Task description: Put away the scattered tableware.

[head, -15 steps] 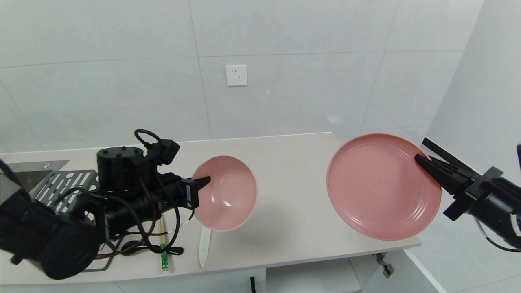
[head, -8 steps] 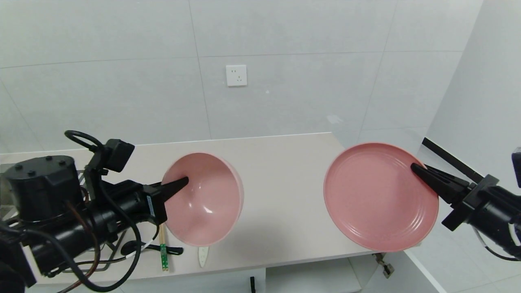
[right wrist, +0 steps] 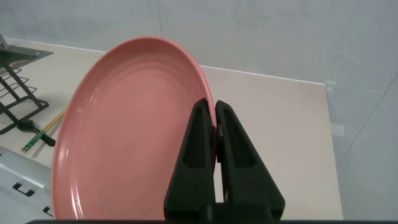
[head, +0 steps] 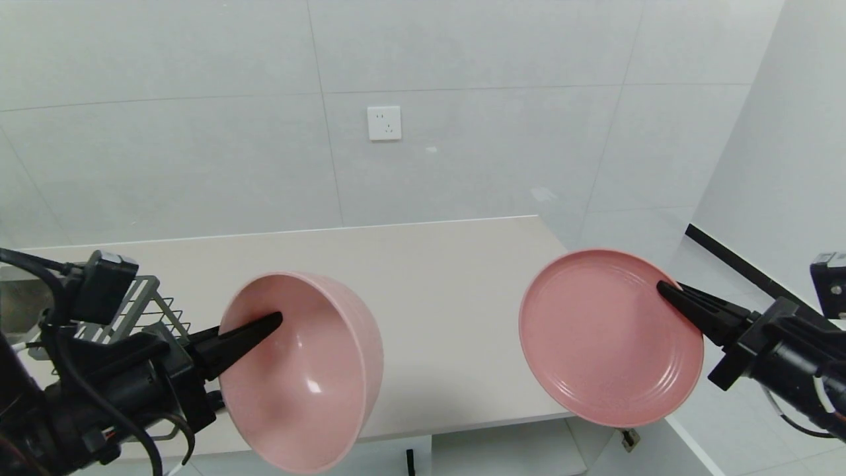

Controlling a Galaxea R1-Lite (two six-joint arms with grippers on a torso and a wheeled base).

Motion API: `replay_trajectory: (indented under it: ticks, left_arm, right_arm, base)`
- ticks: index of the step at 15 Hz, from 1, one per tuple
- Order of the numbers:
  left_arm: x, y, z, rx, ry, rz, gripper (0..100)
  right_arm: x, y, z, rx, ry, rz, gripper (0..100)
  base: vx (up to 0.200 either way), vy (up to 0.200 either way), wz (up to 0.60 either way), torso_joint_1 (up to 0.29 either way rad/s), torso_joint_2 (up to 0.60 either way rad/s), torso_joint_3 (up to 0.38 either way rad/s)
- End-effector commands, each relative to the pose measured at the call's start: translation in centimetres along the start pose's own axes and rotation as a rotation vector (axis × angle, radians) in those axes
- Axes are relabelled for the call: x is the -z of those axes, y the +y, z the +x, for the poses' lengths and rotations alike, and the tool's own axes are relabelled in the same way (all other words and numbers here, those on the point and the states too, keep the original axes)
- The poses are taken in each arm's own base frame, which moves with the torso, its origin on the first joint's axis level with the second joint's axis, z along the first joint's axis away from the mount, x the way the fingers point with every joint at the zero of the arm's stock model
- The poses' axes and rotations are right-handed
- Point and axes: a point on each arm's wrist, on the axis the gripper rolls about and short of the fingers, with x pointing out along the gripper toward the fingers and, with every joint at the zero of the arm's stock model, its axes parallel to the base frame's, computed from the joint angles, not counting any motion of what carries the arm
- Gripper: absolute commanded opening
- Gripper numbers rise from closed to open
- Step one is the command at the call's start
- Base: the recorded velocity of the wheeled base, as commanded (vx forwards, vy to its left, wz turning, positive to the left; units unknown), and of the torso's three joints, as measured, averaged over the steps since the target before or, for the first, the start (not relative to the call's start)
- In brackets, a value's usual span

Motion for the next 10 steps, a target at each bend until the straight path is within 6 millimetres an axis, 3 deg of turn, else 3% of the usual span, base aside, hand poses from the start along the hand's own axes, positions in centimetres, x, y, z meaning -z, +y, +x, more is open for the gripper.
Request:
replay_trajectory:
  ticks: [1,9,10]
  left_arm:
    - [0.13,0.02,-0.07,0.0,-0.003,0.006,0]
    - [0.95,0.85,-0.62,-0.059,-0.005,0.063,0]
    - [1.08,0.92,-0.46,-0.059,0.003,0.062,0]
  right_arm:
    - [0.07,0.03,-0.14,0.002,0.003,0.001,0]
    - [-0.4,-0.05,0.34,0.001,-0.022,-0.096,0]
    - [-0.31,-0.1,0.39,0.002,-0.017,-0.095,0]
  base:
    - [0.0,0.0,0.0,0.0,0.0,0.0]
    - [0.0,0.0,0.0,0.0,0.0,0.0]
    - [-0.2,0.0,0.0,-0.002,0.0,0.002]
